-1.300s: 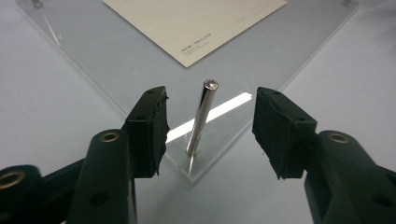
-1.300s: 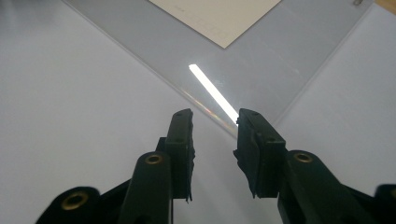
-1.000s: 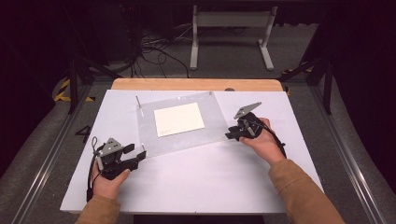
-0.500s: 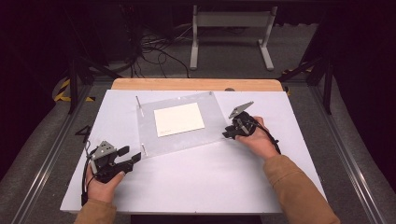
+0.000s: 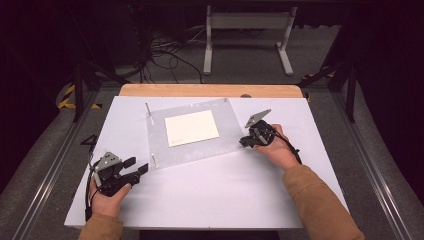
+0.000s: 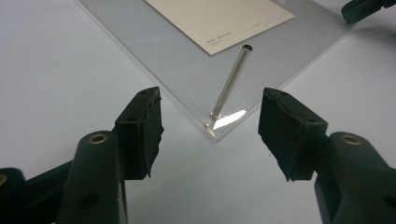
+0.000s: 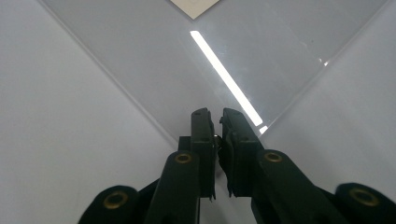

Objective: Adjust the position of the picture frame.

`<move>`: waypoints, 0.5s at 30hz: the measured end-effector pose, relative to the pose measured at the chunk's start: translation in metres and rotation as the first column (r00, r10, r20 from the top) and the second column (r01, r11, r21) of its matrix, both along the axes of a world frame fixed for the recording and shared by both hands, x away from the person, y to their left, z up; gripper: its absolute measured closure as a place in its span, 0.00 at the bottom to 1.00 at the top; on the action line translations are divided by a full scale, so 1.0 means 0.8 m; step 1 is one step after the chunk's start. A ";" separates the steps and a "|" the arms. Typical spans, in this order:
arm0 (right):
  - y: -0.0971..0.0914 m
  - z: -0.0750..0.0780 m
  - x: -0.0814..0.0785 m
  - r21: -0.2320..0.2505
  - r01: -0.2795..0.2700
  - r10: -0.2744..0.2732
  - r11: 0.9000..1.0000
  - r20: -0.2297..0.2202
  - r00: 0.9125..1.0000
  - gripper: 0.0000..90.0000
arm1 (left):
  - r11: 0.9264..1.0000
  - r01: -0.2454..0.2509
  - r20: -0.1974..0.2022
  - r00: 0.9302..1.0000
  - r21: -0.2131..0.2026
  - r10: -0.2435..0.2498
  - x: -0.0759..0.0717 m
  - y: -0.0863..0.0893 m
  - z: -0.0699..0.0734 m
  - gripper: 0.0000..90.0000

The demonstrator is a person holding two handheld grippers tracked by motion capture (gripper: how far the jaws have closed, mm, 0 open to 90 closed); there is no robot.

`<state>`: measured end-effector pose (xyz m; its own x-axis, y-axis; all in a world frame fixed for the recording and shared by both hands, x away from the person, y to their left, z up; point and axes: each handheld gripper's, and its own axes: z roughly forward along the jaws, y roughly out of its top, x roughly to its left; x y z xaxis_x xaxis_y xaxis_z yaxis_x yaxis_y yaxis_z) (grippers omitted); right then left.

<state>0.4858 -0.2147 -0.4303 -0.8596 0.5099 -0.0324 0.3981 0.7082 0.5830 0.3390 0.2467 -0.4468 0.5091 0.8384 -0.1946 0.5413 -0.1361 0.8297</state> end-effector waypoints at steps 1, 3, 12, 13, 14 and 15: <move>0.001 0.001 0.000 -0.010 -0.024 0.024 1.000 -0.009 1.000 0.92 | 1.000 -0.001 0.000 1.000 -0.003 0.001 0.000 0.000 0.000 0.44; 0.004 0.003 -0.004 -0.023 -0.081 0.080 0.996 -0.035 0.996 0.92 | 1.000 0.003 -0.004 1.000 -0.008 -0.003 0.001 0.001 -0.001 0.44; 0.026 0.006 -0.042 -0.052 -0.267 0.261 0.962 -0.099 0.960 0.92 | 1.000 0.001 -0.023 1.000 -0.030 -0.001 -0.002 0.012 -0.003 0.41; 0.028 0.006 -0.046 -0.051 -0.279 0.273 0.959 -0.101 0.957 0.92 | 1.000 -0.004 -0.022 1.000 -0.028 0.003 -0.003 0.013 -0.003 0.41; 0.030 0.006 -0.051 -0.050 -0.294 0.288 0.955 -0.104 0.952 0.92 | 1.000 -0.007 -0.020 1.000 -0.027 0.006 -0.004 0.015 -0.003 0.40; 0.033 0.005 -0.057 -0.048 -0.308 0.303 0.950 -0.099 0.948 0.92 | 0.999 -0.012 -0.021 1.000 -0.030 0.011 -0.005 0.016 -0.003 0.40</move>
